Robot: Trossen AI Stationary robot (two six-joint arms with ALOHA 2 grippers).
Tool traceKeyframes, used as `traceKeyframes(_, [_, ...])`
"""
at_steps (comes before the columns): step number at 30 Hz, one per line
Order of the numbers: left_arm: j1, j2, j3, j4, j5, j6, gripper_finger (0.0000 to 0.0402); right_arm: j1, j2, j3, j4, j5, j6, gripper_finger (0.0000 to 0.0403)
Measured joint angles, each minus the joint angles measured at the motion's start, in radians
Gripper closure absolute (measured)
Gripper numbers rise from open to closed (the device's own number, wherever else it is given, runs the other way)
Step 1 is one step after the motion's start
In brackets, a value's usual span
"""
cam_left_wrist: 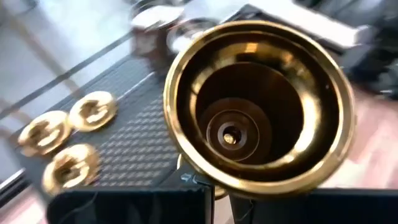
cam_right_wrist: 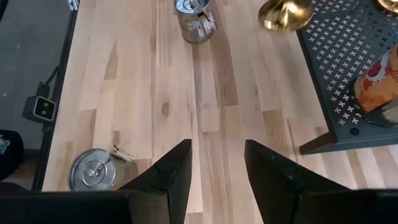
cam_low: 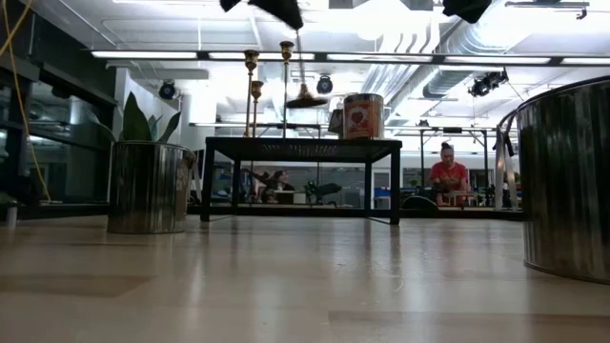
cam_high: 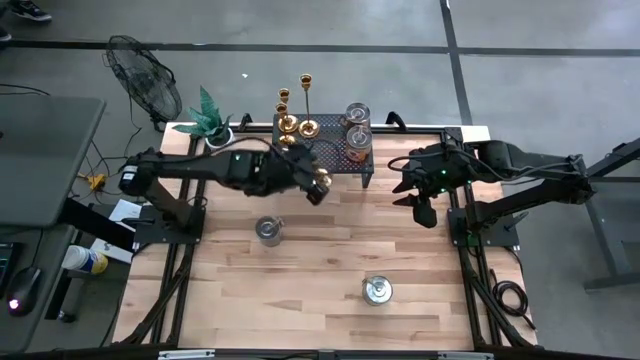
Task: Pick & Place candle stick holders
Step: Put the gold candle holder on the shelf
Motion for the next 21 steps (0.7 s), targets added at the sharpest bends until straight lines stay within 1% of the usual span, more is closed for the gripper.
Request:
traceKeyframes(5, [0.073,0.000,0.018,-0.122,0.004,-0.103,0.0392,-0.002,0.000,0.000,0.000,0.025,0.041,0.0263])
traceKeyframes(7, [0.097,0.000,0.018,-0.126,0.011,-0.108,0.0392,-0.002,0.000,0.000,0.000,0.042,0.048,0.0263])
traceKeyframes(12, [0.157,0.006,0.018,-0.127,0.078,-0.108,0.0392,-0.002,0.000,0.000,0.000,0.074,0.050,0.0263])
traceKeyframes(19, [0.236,0.008,0.018,-0.155,0.090,-0.129,0.0392,-0.002,0.000,0.000,0.000,0.128,0.077,0.0263])
traceKeyframes(21, [0.258,0.008,0.018,-0.161,0.115,-0.129,0.0392,-0.002,0.000,0.000,0.000,0.133,0.077,0.0263])
